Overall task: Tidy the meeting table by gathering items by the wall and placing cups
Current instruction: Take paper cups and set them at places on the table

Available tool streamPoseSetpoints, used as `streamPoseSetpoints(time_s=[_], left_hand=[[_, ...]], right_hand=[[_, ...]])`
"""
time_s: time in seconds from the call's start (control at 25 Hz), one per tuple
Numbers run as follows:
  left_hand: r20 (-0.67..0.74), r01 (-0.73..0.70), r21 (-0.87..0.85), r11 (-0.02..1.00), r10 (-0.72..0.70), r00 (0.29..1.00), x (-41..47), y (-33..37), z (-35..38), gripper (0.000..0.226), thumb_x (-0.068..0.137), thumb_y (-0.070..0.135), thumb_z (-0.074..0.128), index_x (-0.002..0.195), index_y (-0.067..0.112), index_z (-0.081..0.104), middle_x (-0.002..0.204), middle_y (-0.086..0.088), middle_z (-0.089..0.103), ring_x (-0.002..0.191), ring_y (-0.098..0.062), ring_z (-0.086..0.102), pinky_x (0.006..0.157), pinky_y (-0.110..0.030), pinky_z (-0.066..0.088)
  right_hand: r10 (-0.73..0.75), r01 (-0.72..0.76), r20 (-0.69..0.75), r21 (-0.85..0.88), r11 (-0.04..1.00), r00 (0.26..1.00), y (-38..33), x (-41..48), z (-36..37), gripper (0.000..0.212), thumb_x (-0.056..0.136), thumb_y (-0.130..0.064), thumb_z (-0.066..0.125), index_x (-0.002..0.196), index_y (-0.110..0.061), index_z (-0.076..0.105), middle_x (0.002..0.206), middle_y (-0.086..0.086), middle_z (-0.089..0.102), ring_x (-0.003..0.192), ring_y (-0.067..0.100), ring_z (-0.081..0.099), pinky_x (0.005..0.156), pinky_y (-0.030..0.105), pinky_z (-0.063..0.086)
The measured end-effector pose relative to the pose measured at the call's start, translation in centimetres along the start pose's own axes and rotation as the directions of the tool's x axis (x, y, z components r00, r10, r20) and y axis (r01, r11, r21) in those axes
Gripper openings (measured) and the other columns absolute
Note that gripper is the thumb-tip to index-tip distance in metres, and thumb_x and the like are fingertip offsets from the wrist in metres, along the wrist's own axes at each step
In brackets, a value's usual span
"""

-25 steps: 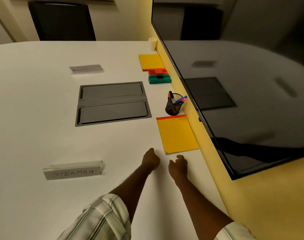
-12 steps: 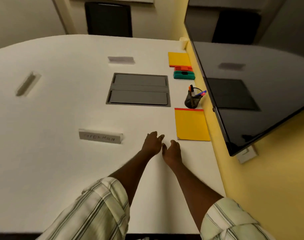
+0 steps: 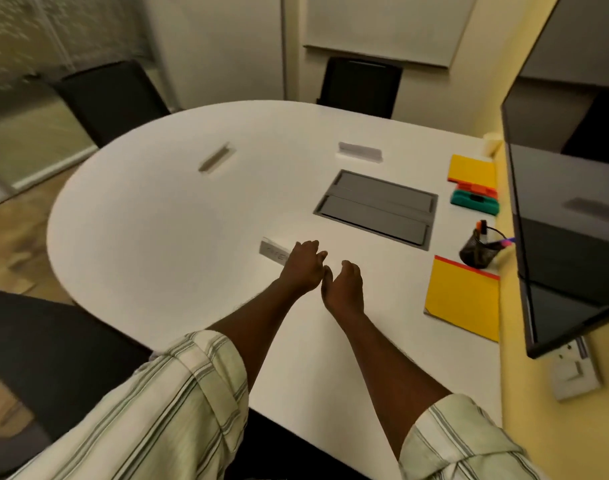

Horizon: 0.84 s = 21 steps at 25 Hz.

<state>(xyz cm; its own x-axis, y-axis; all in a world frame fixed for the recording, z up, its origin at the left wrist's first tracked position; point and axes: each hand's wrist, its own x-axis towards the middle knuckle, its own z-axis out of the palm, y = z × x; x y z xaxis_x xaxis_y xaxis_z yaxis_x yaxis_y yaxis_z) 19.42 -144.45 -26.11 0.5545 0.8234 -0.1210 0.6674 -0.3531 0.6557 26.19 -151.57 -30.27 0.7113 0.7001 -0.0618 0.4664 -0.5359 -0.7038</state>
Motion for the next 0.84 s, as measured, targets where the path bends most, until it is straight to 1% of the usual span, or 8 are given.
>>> streamPoseSetpoints(time_s=[0.12,0.24,0.32,0.36,0.44,0.52,0.68,0.84], left_hand=[[-0.099,0.029,0.050,0.998,-0.024,0.995,-1.0,-2.3,-4.2,0.042,0.098,0.022,0.041,0.134,0.002,0.042,0.141,-0.020,0.043,0.132,-0.034,0.038,0.109,-0.040,0.030],[-0.134,0.055,0.130,0.990,-0.037,0.990,-2.3,-5.2,-8.3,0.033,0.098,0.020,0.043,0.122,-0.001,0.047,0.126,-0.020,0.052,0.129,-0.036,0.037,0.109,-0.038,0.029],[-0.159,0.065,0.188,0.980,-0.035,0.987,-3.1,-7.3,-11.5,0.029,0.097,0.020,0.044,0.118,-0.001,0.047,0.120,-0.018,0.054,0.125,-0.036,0.040,0.109,-0.038,0.029],[-0.175,0.073,0.208,0.975,-0.036,0.984,-3.6,-8.4,-13.1,0.032,0.097,0.020,0.044,0.121,-0.001,0.045,0.122,-0.018,0.053,0.126,-0.036,0.039,0.110,-0.037,0.027],[-0.212,0.086,0.238,0.967,-0.034,0.977,-4.7,-10.1,-16.9,0.041,0.098,0.020,0.042,0.134,0.000,0.038,0.132,-0.019,0.048,0.132,-0.035,0.034,0.111,-0.035,0.022],[-0.244,0.088,0.276,0.957,-0.019,0.970,-5.8,-11.8,-21.3,0.046,0.099,0.022,0.041,0.140,0.002,0.032,0.140,-0.018,0.043,0.136,-0.034,0.029,0.112,-0.035,0.022],[-0.354,0.104,0.278,0.955,0.001,0.935,-8.7,-16.6,-31.3,0.048,0.098,0.029,0.044,0.140,0.007,0.035,0.143,-0.018,0.041,0.138,-0.032,0.029,0.108,-0.041,0.031],[-0.429,0.121,0.273,0.954,0.008,0.903,-12.1,-23.6,-39.8,0.049,0.098,0.031,0.044,0.139,0.005,0.036,0.144,-0.017,0.042,0.135,-0.031,0.035,0.106,-0.040,0.033]], right_hand=[[-0.108,0.108,0.049,0.016,0.994,0.993,-4.1,-0.8,1.5,0.051,0.097,-0.037,0.047,0.133,0.000,0.043,0.136,0.016,0.047,0.125,0.030,0.046,0.103,0.038,0.039],[-0.211,0.210,0.083,0.017,0.978,0.974,-7.8,-1.9,3.9,0.054,0.095,-0.039,0.051,0.130,0.000,0.044,0.133,0.016,0.049,0.123,0.032,0.046,0.101,0.040,0.038],[-0.275,0.280,0.132,-0.017,0.960,0.952,-10.7,-3.0,5.3,0.055,0.095,-0.040,0.050,0.130,0.001,0.044,0.133,0.016,0.048,0.125,0.033,0.044,0.105,0.042,0.036],[-0.296,0.302,0.148,-0.022,0.953,0.944,-12.3,-3.5,6.1,0.055,0.095,-0.041,0.049,0.130,0.001,0.044,0.134,0.016,0.047,0.126,0.032,0.043,0.107,0.044,0.034],[-0.323,0.333,0.165,-0.041,0.942,0.932,-15.6,-4.2,7.7,0.058,0.095,-0.044,0.047,0.132,0.001,0.042,0.138,0.016,0.044,0.131,0.032,0.039,0.110,0.048,0.031],[-0.354,0.369,0.169,-0.068,0.927,0.920,-19.1,-5.2,9.3,0.063,0.096,-0.046,0.045,0.137,0.001,0.038,0.145,0.016,0.038,0.136,0.031,0.033,0.112,0.049,0.027],[-0.420,0.442,0.185,-0.098,0.892,0.888,-28.4,-7.8,13.2,0.066,0.096,-0.047,0.042,0.141,-0.001,0.034,0.150,0.015,0.032,0.141,0.031,0.027,0.113,0.050,0.025],[-0.506,0.518,0.126,-0.082,0.852,0.853,-38.6,-11.1,17.9,0.062,0.094,-0.049,0.045,0.133,-0.002,0.042,0.141,0.014,0.042,0.133,0.032,0.037,0.108,0.052,0.032]])
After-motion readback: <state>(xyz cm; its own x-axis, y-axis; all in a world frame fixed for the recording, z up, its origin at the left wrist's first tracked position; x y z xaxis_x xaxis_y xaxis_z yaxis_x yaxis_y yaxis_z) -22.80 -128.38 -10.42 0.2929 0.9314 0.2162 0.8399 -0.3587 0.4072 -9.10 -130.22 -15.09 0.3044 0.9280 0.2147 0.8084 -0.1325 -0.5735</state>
